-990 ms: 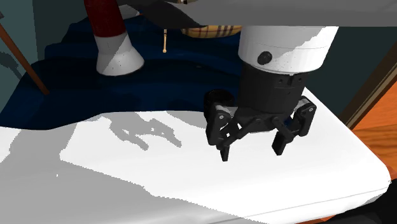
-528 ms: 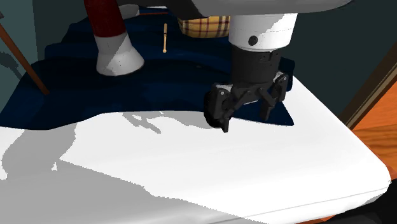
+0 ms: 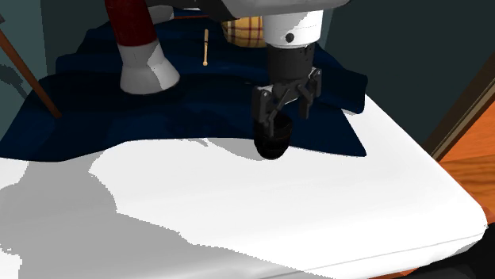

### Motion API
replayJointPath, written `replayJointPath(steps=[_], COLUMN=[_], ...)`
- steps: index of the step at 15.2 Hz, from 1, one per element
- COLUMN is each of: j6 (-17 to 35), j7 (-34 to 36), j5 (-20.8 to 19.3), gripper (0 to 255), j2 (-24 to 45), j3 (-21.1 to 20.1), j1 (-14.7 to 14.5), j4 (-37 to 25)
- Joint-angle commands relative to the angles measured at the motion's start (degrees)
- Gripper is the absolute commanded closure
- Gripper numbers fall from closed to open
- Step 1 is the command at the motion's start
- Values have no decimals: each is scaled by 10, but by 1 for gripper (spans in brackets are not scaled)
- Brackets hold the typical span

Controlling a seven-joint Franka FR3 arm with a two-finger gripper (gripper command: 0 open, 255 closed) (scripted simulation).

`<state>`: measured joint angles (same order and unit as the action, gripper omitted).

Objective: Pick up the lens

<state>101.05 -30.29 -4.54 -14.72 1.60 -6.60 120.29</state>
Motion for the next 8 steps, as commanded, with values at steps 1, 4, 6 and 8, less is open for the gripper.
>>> replayJointPath(steps=[1, 4, 6, 8], j6=[14, 38, 53, 57], j7=[-4, -3, -2, -1], j5=[-1, -1, -1, -2], gripper=[0, 0, 0, 0], j2=[10, 13, 16, 17], j3=[-1, -1, -1, -1], j1=[-2, -2, -2, -2], j4=[3, 24, 37, 40])
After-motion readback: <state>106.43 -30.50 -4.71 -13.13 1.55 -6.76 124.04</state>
